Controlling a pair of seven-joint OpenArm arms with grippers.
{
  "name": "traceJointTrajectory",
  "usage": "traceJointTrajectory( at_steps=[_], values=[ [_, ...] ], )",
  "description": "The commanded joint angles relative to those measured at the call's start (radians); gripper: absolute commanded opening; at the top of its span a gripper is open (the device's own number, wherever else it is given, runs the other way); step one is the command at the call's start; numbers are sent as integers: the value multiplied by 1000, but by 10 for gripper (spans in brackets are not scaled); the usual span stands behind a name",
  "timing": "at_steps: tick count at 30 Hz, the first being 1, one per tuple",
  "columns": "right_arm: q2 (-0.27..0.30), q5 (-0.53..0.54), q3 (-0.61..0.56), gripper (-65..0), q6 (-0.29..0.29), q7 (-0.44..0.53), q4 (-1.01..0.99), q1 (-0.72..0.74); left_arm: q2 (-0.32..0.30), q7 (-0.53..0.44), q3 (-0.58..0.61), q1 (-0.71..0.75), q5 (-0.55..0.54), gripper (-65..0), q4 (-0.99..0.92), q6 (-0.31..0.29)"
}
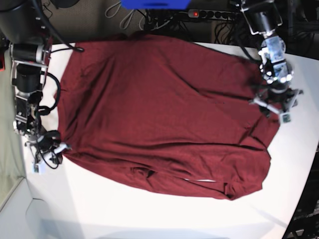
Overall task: Layout the t-shirt on the table in an organized manner, then fold the t-shirt properly
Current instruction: 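Regrasp the shirt edges with both grippers and pull outward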
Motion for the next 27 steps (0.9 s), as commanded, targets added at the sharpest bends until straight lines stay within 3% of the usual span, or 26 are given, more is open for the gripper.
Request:
traceJointTrajectory(
  at_steps=[1, 8, 15, 18, 27],
  values=[
    [2, 7, 2, -633, 4, 18, 24, 20, -9, 30, -25, 11, 20, -312, 30, 10],
    [-6, 9, -3, -633, 4, 18, 26, 16, 9, 30, -65, 121, 20, -312, 91, 10],
    [-34, 9, -3, -635, 4, 17, 50, -12, 51, 30, -66, 120, 20, -312, 102, 10],
    [-44, 10, -3, -635, 6, -41, 132, -60, 60, 30, -69, 120, 20, -312, 142, 10],
    [-147, 9, -4, -635, 6, -173, 459, -210, 60, 32, -71, 123, 20, -312, 263, 10]
  ],
)
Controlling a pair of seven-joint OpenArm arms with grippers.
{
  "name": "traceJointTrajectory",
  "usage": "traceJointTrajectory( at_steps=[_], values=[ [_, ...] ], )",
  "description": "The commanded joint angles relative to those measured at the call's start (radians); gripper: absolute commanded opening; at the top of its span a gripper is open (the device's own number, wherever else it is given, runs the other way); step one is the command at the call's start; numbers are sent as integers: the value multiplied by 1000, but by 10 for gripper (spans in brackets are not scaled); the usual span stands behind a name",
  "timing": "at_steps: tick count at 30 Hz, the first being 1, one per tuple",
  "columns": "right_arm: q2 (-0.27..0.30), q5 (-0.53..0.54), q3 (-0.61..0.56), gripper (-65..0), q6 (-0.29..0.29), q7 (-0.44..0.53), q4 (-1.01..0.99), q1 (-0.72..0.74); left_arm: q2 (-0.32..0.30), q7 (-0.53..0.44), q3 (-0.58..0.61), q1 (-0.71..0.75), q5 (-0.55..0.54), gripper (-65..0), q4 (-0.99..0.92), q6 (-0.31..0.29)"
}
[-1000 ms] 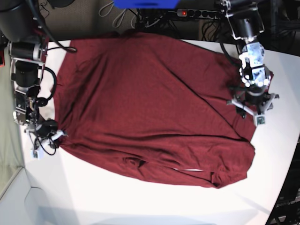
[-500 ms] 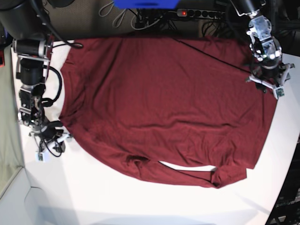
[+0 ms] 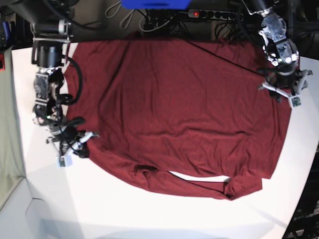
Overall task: Layout the t-shirt on the table in an organized manner, then fold the t-shirt properly
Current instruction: 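Regrasp the shirt edges with both grippers and pull outward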
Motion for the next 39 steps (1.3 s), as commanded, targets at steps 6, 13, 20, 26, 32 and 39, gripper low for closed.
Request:
traceJointTrajectory(
  at_steps=[6, 13, 20, 26, 32, 39],
  values=[
    [-5, 2, 3, -635, 5, 20, -52, 12, -17, 35, -2, -10, 0, -312, 81, 7],
    [35, 1, 3, -635, 5, 76, -193, 65, -22, 70, -2, -68, 0, -312, 120, 7],
    [93, -1, 3, -633, 5, 186, -447, 189, -20, 70, 4, -160, 2, -312, 78, 7],
    [119, -1, -41, -632, 5, 283, -685, 342, -20, 70, 7, -251, 2, -312, -17, 7],
    [119, -1, -202, -632, -1, 364, -734, 430, -11, 70, 30, -330, 2, -312, -55, 7],
    [147, 9, -207, -635, -1, 330, -719, 500, -35, 64, 136, -387, 2, -312, -86, 7]
  ],
)
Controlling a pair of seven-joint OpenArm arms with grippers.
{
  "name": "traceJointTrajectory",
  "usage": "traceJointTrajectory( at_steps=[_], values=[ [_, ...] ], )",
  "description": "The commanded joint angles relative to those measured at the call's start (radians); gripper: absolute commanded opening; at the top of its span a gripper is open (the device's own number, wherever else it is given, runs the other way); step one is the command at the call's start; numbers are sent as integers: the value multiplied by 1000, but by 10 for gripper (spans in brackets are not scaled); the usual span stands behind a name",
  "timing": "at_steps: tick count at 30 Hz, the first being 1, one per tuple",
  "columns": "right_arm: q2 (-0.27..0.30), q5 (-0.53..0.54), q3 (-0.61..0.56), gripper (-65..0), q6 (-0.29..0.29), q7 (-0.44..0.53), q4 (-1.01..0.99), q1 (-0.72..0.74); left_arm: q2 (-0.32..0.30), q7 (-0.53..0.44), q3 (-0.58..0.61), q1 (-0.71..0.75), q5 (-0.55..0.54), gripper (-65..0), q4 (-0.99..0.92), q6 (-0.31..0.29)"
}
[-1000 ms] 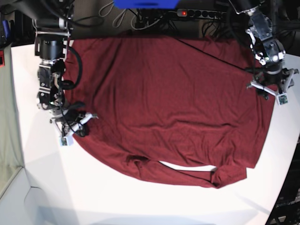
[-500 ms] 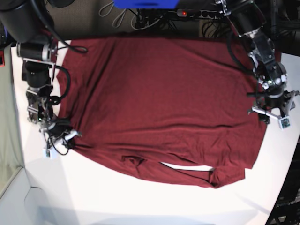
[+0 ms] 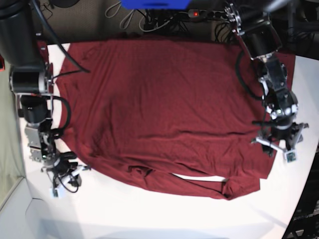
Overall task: Layout the t-shirt on the table in an organized manner, then fold the t-shirt properly
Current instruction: 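Regrasp the shirt edges with both grippers and pull outward, then pull the shirt edges with both grippers toward the collar end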
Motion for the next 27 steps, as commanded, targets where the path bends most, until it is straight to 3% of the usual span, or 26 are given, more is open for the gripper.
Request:
traceJointTrajectory(
  at_steps=[1, 4, 8, 15, 21, 27],
  values=[
    [33, 8, 7, -635, 0, -17, 30, 15, -16, -30, 9, -39, 1, -312, -1, 6],
    [51, 8, 34, -635, 0, -109, 145, -63, -17, -31, 14, -82, 2, -312, -69, 6],
    [47, 8, 182, -635, 0, -218, 446, -273, -42, -34, 15, -128, 2, -312, -184, 6],
    [-45, 7, 303, -635, 0, -359, 871, -546, -76, -36, 15, -159, 1, -312, -276, 6],
    [-99, 2, 336, -635, 0, -402, 931, -646, -94, -36, 15, -134, 1, -312, -280, 6],
    [-101, 4, 333, -635, 0, -393, 849, -640, -113, -36, 14, -91, 1, -312, -280, 6]
  ],
)
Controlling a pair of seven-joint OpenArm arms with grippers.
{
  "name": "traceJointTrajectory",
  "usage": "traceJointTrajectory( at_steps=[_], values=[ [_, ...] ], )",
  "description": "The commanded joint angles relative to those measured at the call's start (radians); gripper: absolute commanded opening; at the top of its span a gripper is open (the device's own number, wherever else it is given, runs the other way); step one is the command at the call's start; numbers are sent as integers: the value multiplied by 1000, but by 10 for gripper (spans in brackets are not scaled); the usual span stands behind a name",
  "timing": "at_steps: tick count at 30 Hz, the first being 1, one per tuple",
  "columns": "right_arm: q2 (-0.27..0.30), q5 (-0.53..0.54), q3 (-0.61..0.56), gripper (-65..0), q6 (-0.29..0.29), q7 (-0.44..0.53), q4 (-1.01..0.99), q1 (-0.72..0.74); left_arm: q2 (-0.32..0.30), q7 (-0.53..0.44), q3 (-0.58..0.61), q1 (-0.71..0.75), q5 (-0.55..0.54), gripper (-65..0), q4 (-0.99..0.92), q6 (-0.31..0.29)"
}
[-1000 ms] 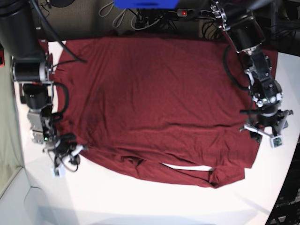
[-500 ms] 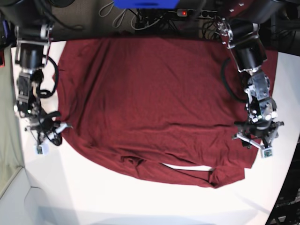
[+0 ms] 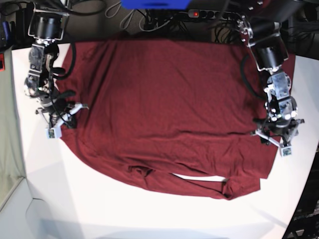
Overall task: Layout the t-shirt on the table in an organized manner, then fold the t-shirt properly
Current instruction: 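Pull the shirt edges with both grippers toward the collar end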
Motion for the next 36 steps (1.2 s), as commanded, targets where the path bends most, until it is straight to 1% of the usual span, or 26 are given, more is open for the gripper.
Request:
traceJointTrajectory(
  at_steps=[1, 3, 5, 8, 10, 13, 15, 17, 19, 22, 26, 29, 36],
  values=[
    [15, 2, 2, -635, 0, 17, -23, 40, -26, -26, 0, -29, 2, -312, 15, 7],
    [20, 2, 2, -635, 2, 18, -108, 83, -29, -26, 0, -20, 2, -312, 15, 7],
    [40, 2, 2, -635, 3, 34, -193, 131, -28, -26, 0, -17, 2, -312, 14, 7],
    [54, 1, -2, -635, 3, 107, -328, 194, -26, -47, 0, -23, 2, -312, -60, 7],
    [71, -1, -2, -635, 3, 147, -409, 240, -26, -109, 0, -24, 2, -312, -132, 7],
    [89, -1, -3, -634, 3, 206, -549, 323, -26, -258, 0, -26, 5, -312, -255, 7],
    [111, -1, -3, -633, 3, 239, -622, 366, -28, -337, 0, -35, 8, -312, -322, 7],
    [117, -1, -5, -632, 3, 270, -676, 401, -34, -383, 0, -69, 9, -312, -393, 7],
    [129, -1, -9, -632, 3, 293, -715, 433, -45, -416, -3, -113, 9, -312, -485, 7],
    [135, -1, -74, -632, 3, 330, -756, 470, -63, -466, -2, -190, 3, -312, -606, 8],
    [132, -1, -150, -632, 3, 362, -765, 487, -65, -545, 0, -287, 11, -312, -741, 10],
    [131, -1, -160, -632, 3, 367, -764, 487, -62, -569, 0, -343, 12, -312, -779, 14],
    [137, -1, -166, -632, 0, 387, -768, 547, -66, -569, 0, -414, 11, -312, -786, 16]
  ],
)
